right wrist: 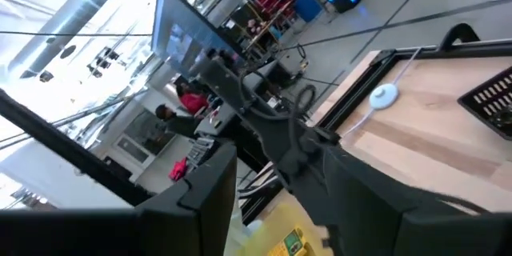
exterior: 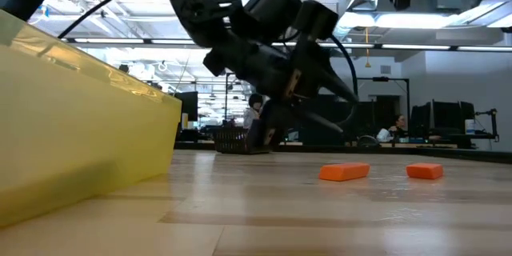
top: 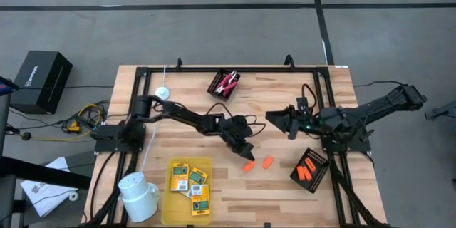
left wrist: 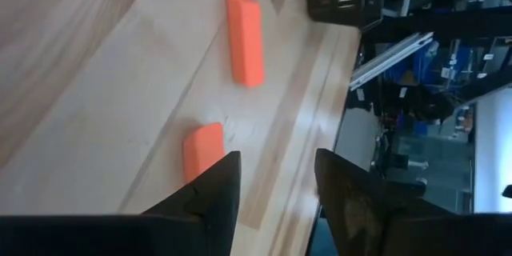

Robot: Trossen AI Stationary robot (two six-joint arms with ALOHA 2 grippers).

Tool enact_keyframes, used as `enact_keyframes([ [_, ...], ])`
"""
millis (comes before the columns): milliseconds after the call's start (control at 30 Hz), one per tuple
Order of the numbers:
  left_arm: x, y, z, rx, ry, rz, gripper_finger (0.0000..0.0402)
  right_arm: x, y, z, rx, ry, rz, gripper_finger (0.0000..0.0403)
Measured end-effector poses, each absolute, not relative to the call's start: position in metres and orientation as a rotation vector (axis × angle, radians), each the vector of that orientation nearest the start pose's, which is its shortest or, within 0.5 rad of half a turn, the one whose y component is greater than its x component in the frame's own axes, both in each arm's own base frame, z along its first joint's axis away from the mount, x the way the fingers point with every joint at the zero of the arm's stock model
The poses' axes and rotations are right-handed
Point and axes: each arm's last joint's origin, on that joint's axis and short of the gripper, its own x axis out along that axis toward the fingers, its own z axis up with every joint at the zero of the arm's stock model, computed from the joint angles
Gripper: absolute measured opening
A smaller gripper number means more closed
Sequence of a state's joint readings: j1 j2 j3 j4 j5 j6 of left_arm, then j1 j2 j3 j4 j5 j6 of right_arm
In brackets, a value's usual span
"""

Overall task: Pick & Place School Supplies
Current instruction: Put the orange eraser into the bottom black bin

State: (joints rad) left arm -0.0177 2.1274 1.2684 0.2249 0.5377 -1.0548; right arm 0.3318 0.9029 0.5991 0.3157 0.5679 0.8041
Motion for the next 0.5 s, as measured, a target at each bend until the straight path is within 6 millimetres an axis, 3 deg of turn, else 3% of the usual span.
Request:
enact_keyframes([
  [267, 0.441, -0.038, 0.116, -1.165, 0.901, -0.16, 0.0134, 0.195, 0.051, 0.296, 0.803, -0.097, -0.195, 0.0184],
  [500, 0.441, -0.038, 0.116, -1.163, 0.91, -0.149, 0.0129, 0.195, 0.05, 0.296, 0.786, -0.098, -0.2, 0.0188],
])
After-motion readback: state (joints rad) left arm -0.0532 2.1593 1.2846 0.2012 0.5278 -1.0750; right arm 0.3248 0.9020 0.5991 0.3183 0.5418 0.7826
